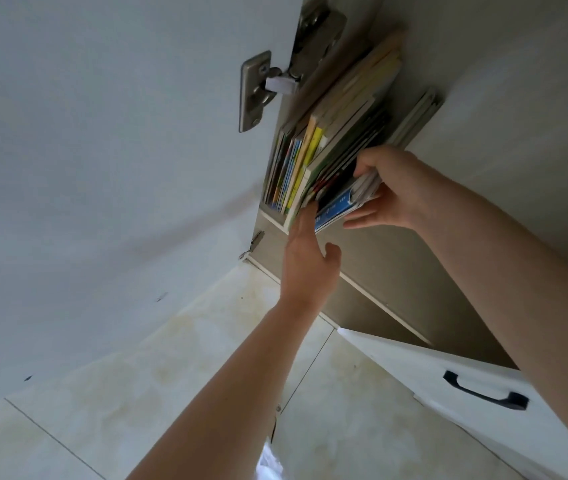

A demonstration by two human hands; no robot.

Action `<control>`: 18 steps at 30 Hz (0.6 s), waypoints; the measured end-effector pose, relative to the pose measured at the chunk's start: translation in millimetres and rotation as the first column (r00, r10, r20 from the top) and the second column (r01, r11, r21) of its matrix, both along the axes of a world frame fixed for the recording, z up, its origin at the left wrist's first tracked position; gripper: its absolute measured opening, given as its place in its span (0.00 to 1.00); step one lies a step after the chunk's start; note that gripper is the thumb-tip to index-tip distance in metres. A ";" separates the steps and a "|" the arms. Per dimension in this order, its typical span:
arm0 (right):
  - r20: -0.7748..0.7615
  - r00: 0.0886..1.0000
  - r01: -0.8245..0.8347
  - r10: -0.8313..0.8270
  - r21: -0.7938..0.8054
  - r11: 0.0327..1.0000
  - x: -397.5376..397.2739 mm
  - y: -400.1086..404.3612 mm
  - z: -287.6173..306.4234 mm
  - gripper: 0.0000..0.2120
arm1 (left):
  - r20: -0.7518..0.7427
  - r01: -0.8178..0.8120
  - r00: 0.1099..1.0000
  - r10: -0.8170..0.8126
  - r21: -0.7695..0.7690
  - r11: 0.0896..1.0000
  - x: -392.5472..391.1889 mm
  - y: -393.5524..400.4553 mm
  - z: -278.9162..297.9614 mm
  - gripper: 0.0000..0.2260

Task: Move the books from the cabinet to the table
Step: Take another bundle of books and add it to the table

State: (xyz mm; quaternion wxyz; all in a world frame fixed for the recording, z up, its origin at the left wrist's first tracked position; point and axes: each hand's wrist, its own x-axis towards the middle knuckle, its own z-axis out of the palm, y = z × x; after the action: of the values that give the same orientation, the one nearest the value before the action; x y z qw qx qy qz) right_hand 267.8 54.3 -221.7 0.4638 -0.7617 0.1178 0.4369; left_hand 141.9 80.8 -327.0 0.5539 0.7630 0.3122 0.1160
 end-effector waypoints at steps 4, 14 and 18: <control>-0.007 1.000 0.012 -0.012 -0.012 1.000 2.1 1.4 -1.3 0.08 | 0.064 -0.217 0.974 0.216 0.010 0.976 0.1 -9.8 2.8 0.27; 0.063 0.997 -0.028 0.033 -0.081 0.996 4.4 0.8 -6.6 0.18 | 0.009 -0.165 0.986 0.166 -0.060 0.984 4.3 -13.0 -1.0 0.30; 0.077 0.995 -0.050 0.058 -0.098 0.994 3.2 0.4 -5.5 0.08 | -0.031 -0.101 0.994 0.102 0.016 0.995 12.1 -12.0 -5.9 0.35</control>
State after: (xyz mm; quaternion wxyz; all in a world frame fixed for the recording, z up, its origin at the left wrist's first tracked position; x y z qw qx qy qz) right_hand 271.0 54.7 -227.3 0.4192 -0.8026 0.0995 0.4125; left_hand 154.1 68.8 -332.9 0.5366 0.7520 0.3586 0.1341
